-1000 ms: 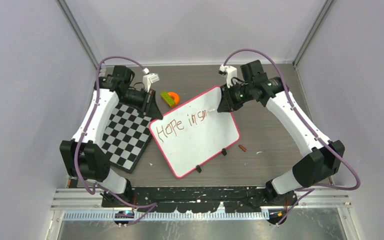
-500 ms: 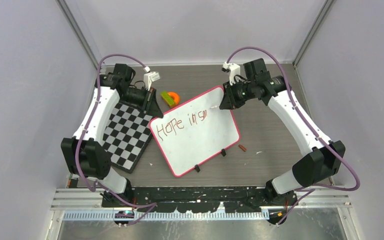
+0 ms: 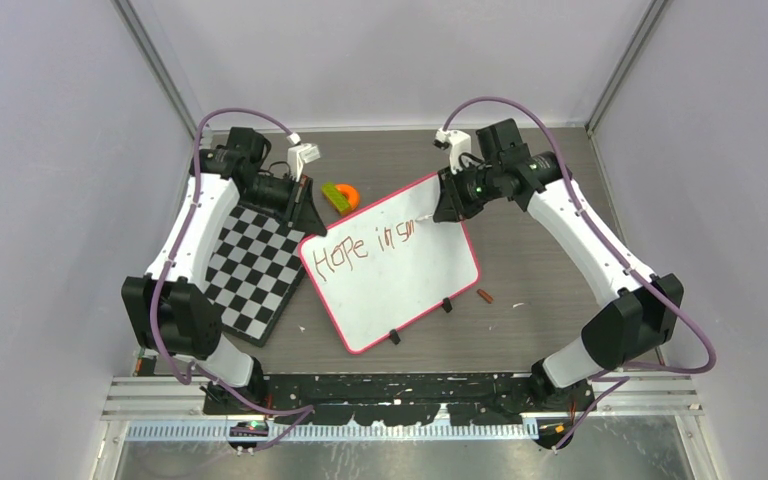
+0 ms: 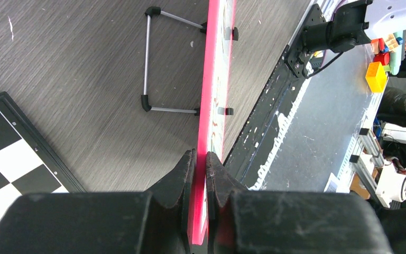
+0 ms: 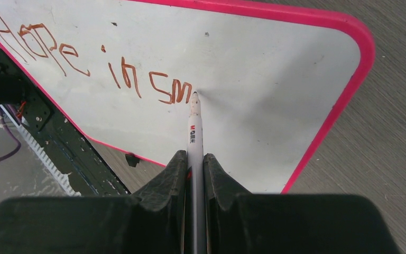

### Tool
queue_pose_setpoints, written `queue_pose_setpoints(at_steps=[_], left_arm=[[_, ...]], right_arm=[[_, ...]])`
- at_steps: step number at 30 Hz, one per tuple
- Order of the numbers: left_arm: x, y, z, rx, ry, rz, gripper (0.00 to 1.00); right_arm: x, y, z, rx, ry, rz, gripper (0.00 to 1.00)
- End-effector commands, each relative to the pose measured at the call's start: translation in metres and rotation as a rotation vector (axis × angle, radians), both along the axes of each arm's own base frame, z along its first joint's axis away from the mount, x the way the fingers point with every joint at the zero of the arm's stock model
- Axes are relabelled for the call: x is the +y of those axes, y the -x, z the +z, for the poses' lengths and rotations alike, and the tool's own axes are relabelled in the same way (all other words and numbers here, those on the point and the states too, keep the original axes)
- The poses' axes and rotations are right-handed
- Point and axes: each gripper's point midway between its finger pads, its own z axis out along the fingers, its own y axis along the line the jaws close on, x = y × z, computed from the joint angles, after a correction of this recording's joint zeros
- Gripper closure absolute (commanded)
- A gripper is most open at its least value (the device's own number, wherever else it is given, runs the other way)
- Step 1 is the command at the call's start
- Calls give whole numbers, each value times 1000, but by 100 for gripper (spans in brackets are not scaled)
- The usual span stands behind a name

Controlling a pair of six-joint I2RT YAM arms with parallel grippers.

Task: Write a sentence on the whiteboard

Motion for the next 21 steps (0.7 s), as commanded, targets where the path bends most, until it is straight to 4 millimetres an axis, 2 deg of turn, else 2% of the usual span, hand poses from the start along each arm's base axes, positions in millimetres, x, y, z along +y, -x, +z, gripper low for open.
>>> queue_pose_setpoints(at_steps=[1,11,21], left_arm=[[-1,-1,3,-54,-17,-9,100],[-1,-1,3,-55,-19,-10,100],[0,-1,0,-52,-25,-13,100]], right_arm=[[4,-14,14,-76,-8,-12,100],[13,-14,13,-75,-6,10,100],[3,-2,-9,-49,44,6,100]])
